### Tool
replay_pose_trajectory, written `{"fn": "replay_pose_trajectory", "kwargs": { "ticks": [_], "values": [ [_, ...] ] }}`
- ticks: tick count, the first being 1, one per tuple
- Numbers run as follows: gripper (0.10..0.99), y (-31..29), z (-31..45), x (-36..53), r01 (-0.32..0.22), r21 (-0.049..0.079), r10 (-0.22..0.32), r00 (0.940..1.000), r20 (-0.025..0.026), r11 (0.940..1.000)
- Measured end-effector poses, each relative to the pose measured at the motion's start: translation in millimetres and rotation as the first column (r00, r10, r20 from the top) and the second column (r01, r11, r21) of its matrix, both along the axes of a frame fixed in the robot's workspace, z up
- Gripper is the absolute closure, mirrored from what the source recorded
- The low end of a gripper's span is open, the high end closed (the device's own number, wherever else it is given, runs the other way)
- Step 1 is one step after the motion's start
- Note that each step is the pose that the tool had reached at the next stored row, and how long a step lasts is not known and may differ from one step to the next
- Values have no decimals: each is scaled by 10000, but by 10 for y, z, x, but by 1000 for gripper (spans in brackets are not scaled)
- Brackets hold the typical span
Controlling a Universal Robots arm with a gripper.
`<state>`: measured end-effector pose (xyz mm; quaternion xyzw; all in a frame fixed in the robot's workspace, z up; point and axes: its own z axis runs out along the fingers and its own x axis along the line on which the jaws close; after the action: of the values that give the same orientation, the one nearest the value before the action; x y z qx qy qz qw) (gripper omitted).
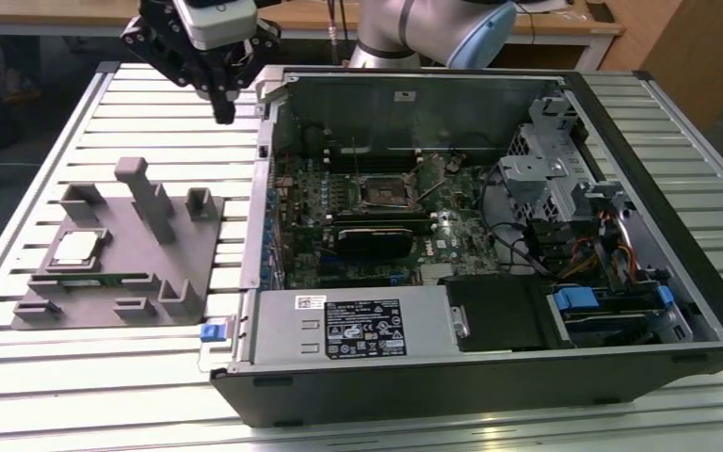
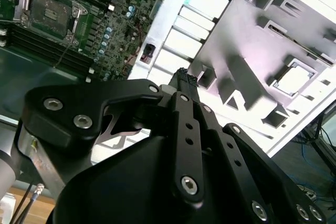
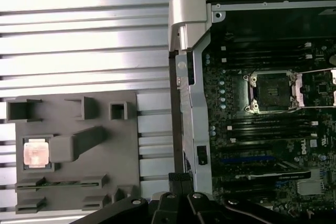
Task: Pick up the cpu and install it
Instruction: 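Reach for the cpu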
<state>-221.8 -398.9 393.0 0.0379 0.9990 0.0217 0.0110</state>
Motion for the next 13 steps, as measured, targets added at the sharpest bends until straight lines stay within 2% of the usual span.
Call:
{"fn": "replay_pose_trajectory", "kwargs": {
  "ticks": [13],
  "values": [
    [980, 0, -4, -170, -1, 0, 1, 10000, 0, 10000]
  ]
}}
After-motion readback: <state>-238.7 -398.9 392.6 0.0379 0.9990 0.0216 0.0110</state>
